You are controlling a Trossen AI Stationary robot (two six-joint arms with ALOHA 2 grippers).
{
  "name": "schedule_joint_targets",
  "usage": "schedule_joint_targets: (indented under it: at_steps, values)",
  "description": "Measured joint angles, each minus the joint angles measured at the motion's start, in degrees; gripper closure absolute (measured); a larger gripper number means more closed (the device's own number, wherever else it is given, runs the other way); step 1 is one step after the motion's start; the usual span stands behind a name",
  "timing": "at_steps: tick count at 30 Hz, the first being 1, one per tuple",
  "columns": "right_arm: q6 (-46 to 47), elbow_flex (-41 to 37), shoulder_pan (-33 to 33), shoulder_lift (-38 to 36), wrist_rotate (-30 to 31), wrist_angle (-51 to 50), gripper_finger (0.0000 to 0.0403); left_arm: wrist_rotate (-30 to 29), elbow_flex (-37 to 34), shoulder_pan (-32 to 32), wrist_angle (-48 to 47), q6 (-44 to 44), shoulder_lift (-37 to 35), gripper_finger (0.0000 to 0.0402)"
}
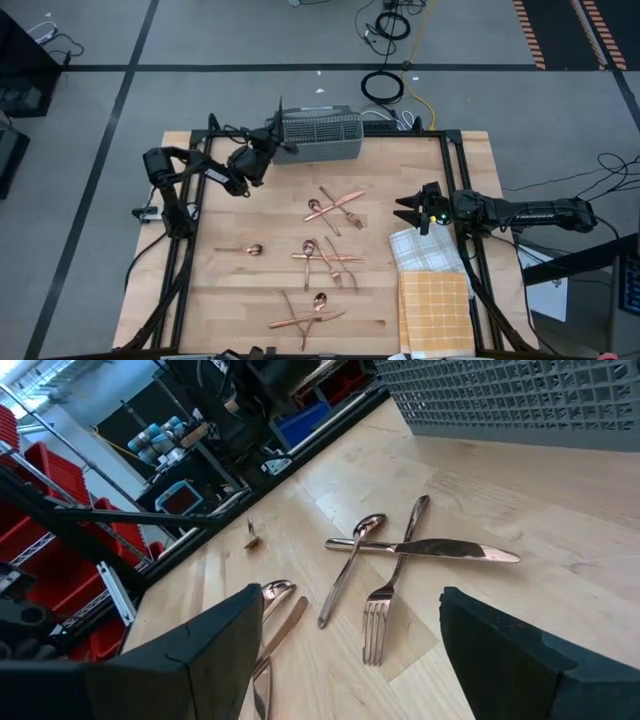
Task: Sort silverware
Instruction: Put the middle left bronze knife into the gray silverware rack, then put the top bronze knife into the gray silverware rack
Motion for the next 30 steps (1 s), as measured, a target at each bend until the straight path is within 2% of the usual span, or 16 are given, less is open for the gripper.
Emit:
schedule_joint_targets:
  at_steps: [5,18,24,30]
  values:
    - [-0.05,0.00,0.00,0.00,0.00,0.00,0.0115,-0.04,0.00,-0.06,-1.68,-0.91,1.42,0.0393]
    - [-0.17,0.00,0.02,0.00,0.00,0.00,0.0115,0.20,0.00,-0.97,-3.22,3.84,-0.05,0.0307]
    - [-0.28,0.00,0.00,0.00,-0.02,0.00,0.0115,0.41,0.00,-3.43,-4.39,11.02,-6.13,0.0289]
    - [1.05,-0.04,0.02,0.02,0.09,4.87,0.0115,0.63,0.00,-9.43,-11.15,11.11,-18.53,0.0287]
